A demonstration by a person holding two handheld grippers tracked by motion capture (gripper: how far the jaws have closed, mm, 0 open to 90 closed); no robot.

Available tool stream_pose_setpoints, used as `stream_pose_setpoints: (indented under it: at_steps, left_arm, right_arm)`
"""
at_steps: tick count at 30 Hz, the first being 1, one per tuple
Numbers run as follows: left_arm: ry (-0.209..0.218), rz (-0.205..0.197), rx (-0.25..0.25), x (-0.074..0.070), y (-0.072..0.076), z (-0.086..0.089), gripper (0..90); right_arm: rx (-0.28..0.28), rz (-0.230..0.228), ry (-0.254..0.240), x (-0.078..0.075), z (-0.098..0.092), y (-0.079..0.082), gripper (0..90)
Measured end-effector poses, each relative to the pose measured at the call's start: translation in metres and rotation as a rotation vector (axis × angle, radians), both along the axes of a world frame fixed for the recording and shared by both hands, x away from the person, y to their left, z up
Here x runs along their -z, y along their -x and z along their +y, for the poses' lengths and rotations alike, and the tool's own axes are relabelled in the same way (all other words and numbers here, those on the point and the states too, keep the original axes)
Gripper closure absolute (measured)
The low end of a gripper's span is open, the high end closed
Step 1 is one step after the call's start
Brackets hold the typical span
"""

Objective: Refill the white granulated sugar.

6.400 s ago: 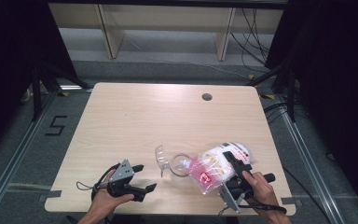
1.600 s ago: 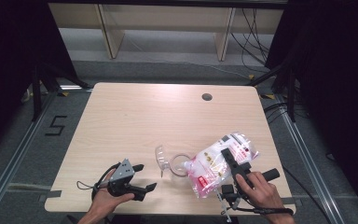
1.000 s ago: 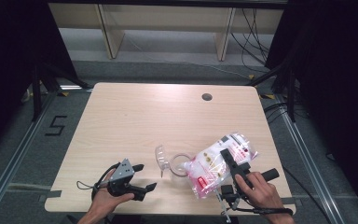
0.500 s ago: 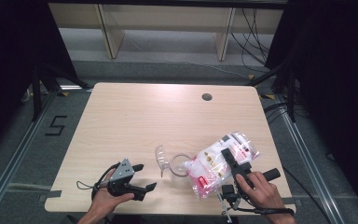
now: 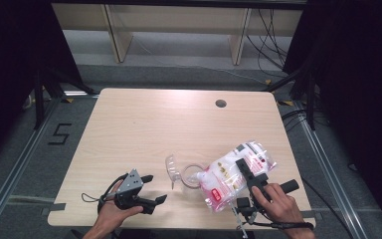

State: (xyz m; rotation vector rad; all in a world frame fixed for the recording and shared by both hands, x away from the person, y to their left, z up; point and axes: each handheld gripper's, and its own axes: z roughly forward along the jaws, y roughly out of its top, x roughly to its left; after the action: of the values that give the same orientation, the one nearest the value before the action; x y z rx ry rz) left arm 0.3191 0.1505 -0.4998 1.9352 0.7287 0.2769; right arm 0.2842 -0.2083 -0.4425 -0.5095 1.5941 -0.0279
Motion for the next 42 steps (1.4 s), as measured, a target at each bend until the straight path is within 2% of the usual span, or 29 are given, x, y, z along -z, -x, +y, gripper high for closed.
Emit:
stream_pose_setpoints:
  at_steps: [3, 5, 8, 15, 16, 18, 23, 27, 28, 29, 37, 38, 39, 40, 41, 42]
  left_arm:
    - [0.0, -0.001, 0.0, -0.0001, 0.0, 0.0001, 15.5]
    - [-0.001, -0.001, 0.0, -0.0001, 0.0, 0.0, 15.5]
    - [-0.002, -0.001, 0.0, -0.0002, 0.0001, 0.0001, 15.5]
    - [0.003, 0.003, -0.002, 0.0, 0.0004, -0.0001, 15.5]
    - [0.007, 0.01, -0.007, 0.0001, 0.0008, -0.0004, 15.6]
    - [-0.003, -0.003, 0.001, -0.0003, 0.0001, 0.0001, 15.5]
    - [-0.002, -0.002, 0.0, -0.0002, 0.0001, 0.0001, 15.5]
    - [0.005, 0.008, -0.008, -0.0001, 0.0008, -0.0003, 15.6]
    - [0.006, 0.009, -0.006, 0.0, 0.0007, -0.0004, 15.5]
    - [-0.003, -0.002, 0.001, -0.0003, 0.0001, 0.0001, 15.5]
    - [-0.001, 0.0, 0.0, 0.0, -0.0001, 0.0, 15.5]
    - [-0.001, 0.0, 0.0, 0.0, -0.0001, 0.0, 15.5]
    - [-0.001, 0.0, 0.0, 0.0001, -0.0001, -0.0001, 15.5]
    - [-0.002, 0.002, 0.002, 0.0001, -0.0002, -0.0001, 15.5]
    - [-0.004, 0.004, 0.003, 0.0, -0.0002, 0.0, 15.5]
    - [-0.001, 0.001, -0.001, 0.0003, -0.0001, -0.0003, 15.5]
  right_arm:
    - [0.009, 0.009, -0.032, 0.0027, -0.0013, 0.0002, 62.2]
    - [-0.003, 0.0, 0.003, -0.0003, 0.0, -0.0001, 62.3]
    - [0.01, 0.002, -0.018, 0.001, -0.0008, 0.0007, 62.5]
    - [-0.001, -0.002, -0.009, 0.0, -0.0001, 0.0008, 62.8]
    - [0.009, 0.001, -0.024, 0.0014, -0.001, 0.0014, 62.8]
    - [0.009, 0.001, -0.024, 0.0012, -0.0011, 0.0016, 62.8]
    - [0.005, -0.003, -0.026, 0.0007, -0.001, 0.0017, 62.9]
    - [-0.013, -0.007, 0.005, -0.0017, -0.0003, 0.0003, 63.0]
    - [-0.023, -0.02, 0.008, -0.0027, 0.0004, 0.0004, 63.1]
    - [-0.026, -0.025, 0.012, -0.0033, 0.0004, 0.0005, 63.1]
    - [-0.038, -0.028, 0.009, -0.0028, 0.0006, -0.0001, 63.3]
    - [-0.027, -0.016, 0.008, -0.0021, 0.0004, 0.0001, 63.4]
    - [-0.04, -0.028, 0.011, -0.0029, 0.0008, 0.0, 63.4]
    - [-0.028, -0.02, 0.031, -0.0042, 0.001, 0.0006, 63.5]
    - [-0.032, -0.022, 0.029, -0.0038, 0.0008, 0.0007, 63.5]
    - [-0.018, -0.01, 0.006, -0.0016, -0.0003, 0.0009, 63.5]
